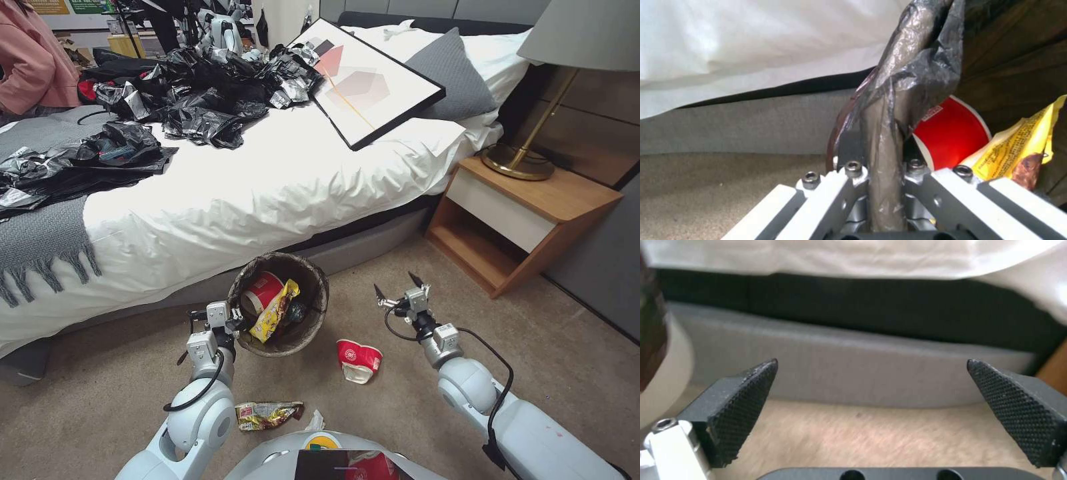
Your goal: Pick up the trash bin, then pick up the garbage from the floor and place it into the trash bin.
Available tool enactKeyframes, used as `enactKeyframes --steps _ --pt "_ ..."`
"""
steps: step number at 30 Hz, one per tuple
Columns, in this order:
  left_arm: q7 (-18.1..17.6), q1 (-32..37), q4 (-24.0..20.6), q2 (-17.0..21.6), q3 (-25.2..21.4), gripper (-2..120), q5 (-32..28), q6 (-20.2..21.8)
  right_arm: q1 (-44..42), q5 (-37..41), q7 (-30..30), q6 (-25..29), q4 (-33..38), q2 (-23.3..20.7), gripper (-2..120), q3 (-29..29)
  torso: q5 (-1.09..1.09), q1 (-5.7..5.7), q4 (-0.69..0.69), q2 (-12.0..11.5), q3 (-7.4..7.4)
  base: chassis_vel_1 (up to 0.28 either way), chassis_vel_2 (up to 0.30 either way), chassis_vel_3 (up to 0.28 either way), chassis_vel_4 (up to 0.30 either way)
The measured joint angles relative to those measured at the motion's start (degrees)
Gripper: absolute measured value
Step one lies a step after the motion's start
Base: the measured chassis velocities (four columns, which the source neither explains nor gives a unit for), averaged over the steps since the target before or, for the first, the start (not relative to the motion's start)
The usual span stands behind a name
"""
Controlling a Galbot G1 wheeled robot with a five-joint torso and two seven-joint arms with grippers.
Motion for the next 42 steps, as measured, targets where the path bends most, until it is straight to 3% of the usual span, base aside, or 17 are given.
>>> enactKeyframes --steps 16,23,27,34,42 --pt "0.0 0.0 0.2 0.1 -0.1 0 0.0 0.0 1.9 2.3 -3.9 0.9 -2.8 -3.1 100 -3.7 0.00 0.00 -0.01 0.0 0.00 0.000 0.000 0.000 0.000" --pt "0.0 -0.1 0.5 0.0 0.0 0 0.0 0.0 3.1 5.5 -9.7 2.1 -5.7 -5.4 100 -6.0 -0.01 0.00 -0.01 0.0 0.00 0.000 0.000 0.000 0.000" --pt "0.0 -0.1 0.9 -0.2 0.0 0 -0.1 0.0 6.3 7.5 -19.8 6.2 -13.6 -6.5 100 -11.5 0.00 0.00 -0.01 0.0 0.00 0.000 0.000 0.000 0.000" --pt "0.0 -0.1 1.1 -0.2 -0.3 0 -0.1 0.0 11.8 7.1 -23.6 7.8 -20.6 -4.9 100 -19.8 -0.01 0.00 -0.01 0.0 0.00 0.000 0.000 0.000 0.000" --pt "0.1 -0.2 1.4 -0.3 -0.4 0 -0.1 0.0 13.4 5.6 -25.0 8.5 -24.4 -3.5 100 -23.6 -0.02 0.00 -0.01 0.0 0.00 0.000 0.000 0.000 0.000"
